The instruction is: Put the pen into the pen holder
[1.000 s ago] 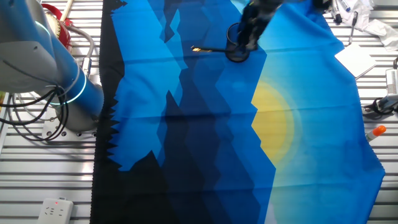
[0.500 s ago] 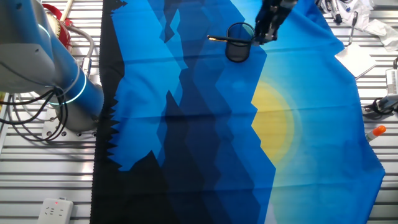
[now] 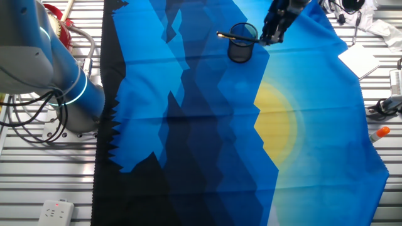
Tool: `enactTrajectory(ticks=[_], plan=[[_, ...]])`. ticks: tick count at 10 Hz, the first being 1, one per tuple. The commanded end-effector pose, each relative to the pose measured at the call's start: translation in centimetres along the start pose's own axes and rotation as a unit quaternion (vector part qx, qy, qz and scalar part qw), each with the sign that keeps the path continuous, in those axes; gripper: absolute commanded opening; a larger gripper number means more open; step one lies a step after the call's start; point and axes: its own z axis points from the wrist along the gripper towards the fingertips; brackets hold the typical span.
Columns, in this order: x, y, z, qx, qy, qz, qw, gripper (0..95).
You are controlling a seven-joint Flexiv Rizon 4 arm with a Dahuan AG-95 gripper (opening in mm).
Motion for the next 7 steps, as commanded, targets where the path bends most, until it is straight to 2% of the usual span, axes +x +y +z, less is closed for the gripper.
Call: enactTrajectory(ticks=[1, 5, 6, 7], plan=[[0.8, 1.2, 0.6, 0.000, -0.002, -0.001, 1.0000, 0.0], [1.8, 2.7, 1.7, -0.001, 0.001, -0.001, 1.0000, 0.0], [1.8, 2.9, 2.3, -0.003, -0.001, -0.001, 1.0000, 0.0], [1.6, 3.2, 3.7, -0.013, -0.003, -0.003, 0.9999, 0.0]])
